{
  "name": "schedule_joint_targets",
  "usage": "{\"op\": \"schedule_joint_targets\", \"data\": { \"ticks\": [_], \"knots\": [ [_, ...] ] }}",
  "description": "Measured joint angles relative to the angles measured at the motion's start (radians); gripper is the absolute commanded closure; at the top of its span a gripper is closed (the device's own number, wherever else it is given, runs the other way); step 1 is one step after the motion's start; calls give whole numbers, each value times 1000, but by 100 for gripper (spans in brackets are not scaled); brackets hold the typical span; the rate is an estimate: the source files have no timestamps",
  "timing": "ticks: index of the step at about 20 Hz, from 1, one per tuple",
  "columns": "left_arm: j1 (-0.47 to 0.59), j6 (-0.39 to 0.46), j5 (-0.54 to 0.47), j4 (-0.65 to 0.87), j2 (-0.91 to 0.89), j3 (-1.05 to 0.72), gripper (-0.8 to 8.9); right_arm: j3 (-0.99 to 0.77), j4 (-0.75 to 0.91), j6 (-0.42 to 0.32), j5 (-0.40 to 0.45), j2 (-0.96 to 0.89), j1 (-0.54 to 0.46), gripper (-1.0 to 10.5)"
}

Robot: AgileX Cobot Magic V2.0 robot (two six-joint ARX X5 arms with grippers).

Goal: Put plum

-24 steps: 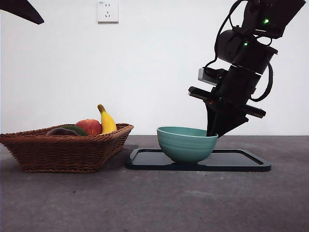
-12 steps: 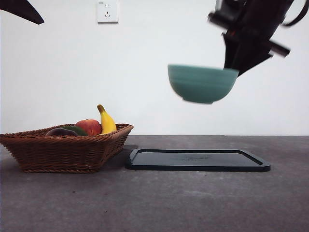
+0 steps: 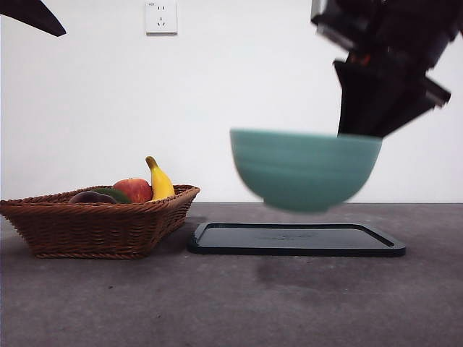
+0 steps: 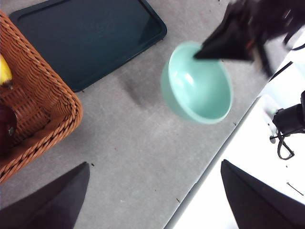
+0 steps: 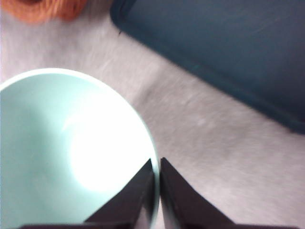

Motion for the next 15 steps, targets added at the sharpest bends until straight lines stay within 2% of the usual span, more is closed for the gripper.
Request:
{"op": "schedule_joint_targets", "data": {
  "ticks": [3, 6, 15],
  "knots": [
    [0, 0, 0, 0, 0, 0, 377, -98, 108, 17, 23, 0, 33, 935],
    [0, 0, 0, 0, 0, 0, 377, -154, 147, 31, 45, 4, 50, 935],
    [0, 0, 0, 0, 0, 0, 377, -181, 204, 45, 51, 92, 77, 935]
  ]
}}
